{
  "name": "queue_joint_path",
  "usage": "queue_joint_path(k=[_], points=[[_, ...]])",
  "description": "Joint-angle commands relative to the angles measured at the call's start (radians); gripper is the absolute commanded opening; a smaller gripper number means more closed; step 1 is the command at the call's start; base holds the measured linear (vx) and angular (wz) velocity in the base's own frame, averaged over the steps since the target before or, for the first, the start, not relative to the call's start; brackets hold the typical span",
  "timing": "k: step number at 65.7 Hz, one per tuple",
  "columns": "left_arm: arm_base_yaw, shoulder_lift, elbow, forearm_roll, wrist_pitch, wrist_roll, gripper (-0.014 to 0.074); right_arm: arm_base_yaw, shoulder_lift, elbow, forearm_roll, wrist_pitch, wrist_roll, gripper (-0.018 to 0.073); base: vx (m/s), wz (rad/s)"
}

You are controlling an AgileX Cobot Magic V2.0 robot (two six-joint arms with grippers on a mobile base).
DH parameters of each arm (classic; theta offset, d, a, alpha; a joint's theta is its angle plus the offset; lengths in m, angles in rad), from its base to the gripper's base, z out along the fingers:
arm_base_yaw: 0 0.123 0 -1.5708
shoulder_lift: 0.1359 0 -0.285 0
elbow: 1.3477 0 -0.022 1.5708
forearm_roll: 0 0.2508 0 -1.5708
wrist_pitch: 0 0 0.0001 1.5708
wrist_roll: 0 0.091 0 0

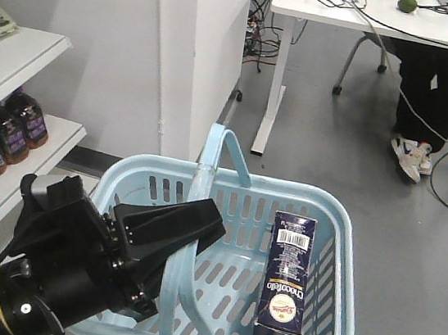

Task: Left arm holds basket, right arm returns cookies
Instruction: 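Drive across the floor toward the snack shelves holding the basket in the left gripper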

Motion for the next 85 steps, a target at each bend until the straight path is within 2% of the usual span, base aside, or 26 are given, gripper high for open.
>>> queue_joint_path(k=[1,85], points=[[-0.006,-0.03,-0.036,-0.026,-0.136,0.006,-0.0003,-0.006,-0.012,0.018,-0.004,-0.073,-0.003,-0.0011,0.07,0.29],[-0.006,-0.03,-0.036,-0.026,-0.136,0.006,-0.0003,-0.006,-0.012,0.018,-0.004,-0.071,-0.003,-0.0011,0.07,0.38]])
